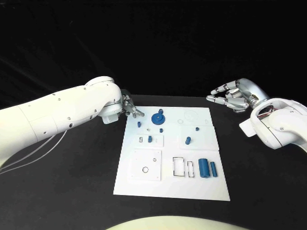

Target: Assemble the parts on the task board

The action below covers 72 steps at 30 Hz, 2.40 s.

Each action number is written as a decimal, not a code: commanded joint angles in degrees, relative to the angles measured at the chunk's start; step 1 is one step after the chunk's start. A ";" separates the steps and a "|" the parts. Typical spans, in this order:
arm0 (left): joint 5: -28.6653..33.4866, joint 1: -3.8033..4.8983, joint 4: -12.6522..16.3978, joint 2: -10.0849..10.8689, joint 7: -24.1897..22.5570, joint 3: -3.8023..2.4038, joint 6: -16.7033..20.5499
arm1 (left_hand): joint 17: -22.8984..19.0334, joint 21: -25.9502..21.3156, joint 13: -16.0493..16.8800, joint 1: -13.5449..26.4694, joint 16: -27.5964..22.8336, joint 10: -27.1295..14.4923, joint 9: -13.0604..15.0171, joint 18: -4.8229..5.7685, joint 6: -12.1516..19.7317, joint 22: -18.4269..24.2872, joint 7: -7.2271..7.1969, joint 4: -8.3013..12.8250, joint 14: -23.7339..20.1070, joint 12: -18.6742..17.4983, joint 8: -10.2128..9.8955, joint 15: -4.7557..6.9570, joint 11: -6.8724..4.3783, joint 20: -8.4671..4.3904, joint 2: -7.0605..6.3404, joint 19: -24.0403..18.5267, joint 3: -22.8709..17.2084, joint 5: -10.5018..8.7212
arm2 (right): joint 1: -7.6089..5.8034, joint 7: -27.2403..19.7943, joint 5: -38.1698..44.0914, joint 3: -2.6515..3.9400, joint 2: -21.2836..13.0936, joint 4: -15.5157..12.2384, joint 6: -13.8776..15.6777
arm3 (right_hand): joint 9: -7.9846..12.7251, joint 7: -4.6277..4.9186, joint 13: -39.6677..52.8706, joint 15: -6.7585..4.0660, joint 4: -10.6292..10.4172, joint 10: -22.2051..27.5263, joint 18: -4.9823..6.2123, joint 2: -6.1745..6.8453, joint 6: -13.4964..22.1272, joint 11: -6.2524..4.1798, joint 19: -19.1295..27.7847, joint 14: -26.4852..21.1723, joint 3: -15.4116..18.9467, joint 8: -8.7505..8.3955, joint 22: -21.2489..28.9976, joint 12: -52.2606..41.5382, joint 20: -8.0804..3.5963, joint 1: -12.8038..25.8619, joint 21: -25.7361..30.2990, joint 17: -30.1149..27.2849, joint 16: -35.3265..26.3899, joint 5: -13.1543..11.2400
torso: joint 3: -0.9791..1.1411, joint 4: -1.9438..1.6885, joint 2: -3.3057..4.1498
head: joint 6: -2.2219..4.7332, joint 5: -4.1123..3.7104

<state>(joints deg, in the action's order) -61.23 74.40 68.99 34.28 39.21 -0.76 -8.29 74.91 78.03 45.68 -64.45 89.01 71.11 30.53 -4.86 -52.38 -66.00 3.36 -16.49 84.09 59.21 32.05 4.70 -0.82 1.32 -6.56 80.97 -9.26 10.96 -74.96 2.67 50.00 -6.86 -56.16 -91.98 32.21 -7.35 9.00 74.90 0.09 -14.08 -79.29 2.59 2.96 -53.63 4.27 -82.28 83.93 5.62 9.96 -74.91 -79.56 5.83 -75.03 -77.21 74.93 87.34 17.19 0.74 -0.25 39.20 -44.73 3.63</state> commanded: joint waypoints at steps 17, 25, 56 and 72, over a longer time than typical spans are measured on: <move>-0.47 -0.03 -3.14 -1.97 -0.83 0.88 -5.25 | 13.39 0.00 1.30 -0.30 0.04 0.54 -0.45 0.27 -0.27 -0.56 0.12 -0.19 5.43 1.05 -0.45 -0.46 0.08 0.24 0.67 0.15 1.28 0.26 | 0.04 -0.54 0.43 0.00 0.22 0.05 -0.44 | 0.09 -0.33 2.50 -0.35 -0.06 0.14 0.98 -0.10 0.16 -0.30 0.36 4.42 0.41 0.36 -3.29 0.03 -0.02 0.45 0.16 8.28 -0.14 0.28 | 0.06 -0.03 -0.06 | -0.48 0.00; 0.03 -0.09 -3.64 -2.54 -0.88 1.25 -6.03 | 13.46 0.05 1.51 -0.42 0.08 0.69 -0.52 0.29 -0.44 -0.65 0.09 -0.15 5.45 1.25 -0.45 -0.44 0.05 0.26 0.82 0.19 1.43 0.27 | 0.04 -0.55 0.43 0.00 0.32 0.06 -0.50 | 0.09 -0.33 2.50 -0.35 -0.06 0.14 0.98 -0.10 0.16 -0.30 0.36 4.42 0.41 0.36 -3.29 0.03 -0.02 0.45 0.16 8.28 -0.14 0.28 | 0.02 0.01 -0.06 | -0.42 0.08; 0.99 -0.20 -4.84 -3.55 -1.09 1.73 -7.32 | 13.51 0.17 1.74 -2.60 0.12 0.93 -1.17 0.32 -1.15 -0.90 -0.05 0.08 5.46 1.73 -0.76 -0.34 -0.08 0.33 2.52 0.28 2.13 0.36 | 0.06 -0.64 0.43 0.00 0.70 0.24 -0.52 | 0.10 -0.34 2.53 -0.36 -0.07 0.11 0.99 -0.22 0.15 -0.31 0.37 4.43 0.49 0.42 -3.26 0.00 -0.03 0.35 0.21 8.28 -0.14 0.37 | 0.05 0.01 -0.09 | -0.66 -0.03; 1.71 -0.26 -5.17 -3.89 -1.21 1.76 -7.43 | 13.41 0.14 1.56 -7.01 0.07 0.87 -1.78 0.30 -1.47 -0.93 -0.31 0.86 5.44 1.82 -1.03 -0.16 -0.31 0.30 5.57 0.23 1.36 0.52 | 0.07 -0.70 0.43 0.00 0.79 0.24 -0.58 | 0.10 -0.34 2.53 -0.36 -0.07 0.11 0.99 -0.22 0.15 -0.31 0.37 4.43 0.49 0.42 -3.26 0.00 -0.03 0.35 0.21 8.28 -0.14 0.37 | 0.08 -0.01 -0.09 | -0.69 -0.07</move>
<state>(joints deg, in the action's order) -60.26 74.15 63.82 30.58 38.61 1.01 -14.68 74.91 78.04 47.27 -70.77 89.01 71.73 28.79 -4.85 -53.43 -66.83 3.15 -15.92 84.09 60.81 31.37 4.71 -1.00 1.53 -1.02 81.19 -7.78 11.18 -74.93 2.52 50.00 -6.86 -55.43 -91.73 32.16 -7.32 9.00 74.90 0.09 -14.24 -79.29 2.58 2.96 -53.63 4.27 -82.28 83.93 5.77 10.19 -74.91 -79.56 5.83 -75.03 -77.21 74.91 87.34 17.19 0.79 -0.24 39.11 -45.37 3.55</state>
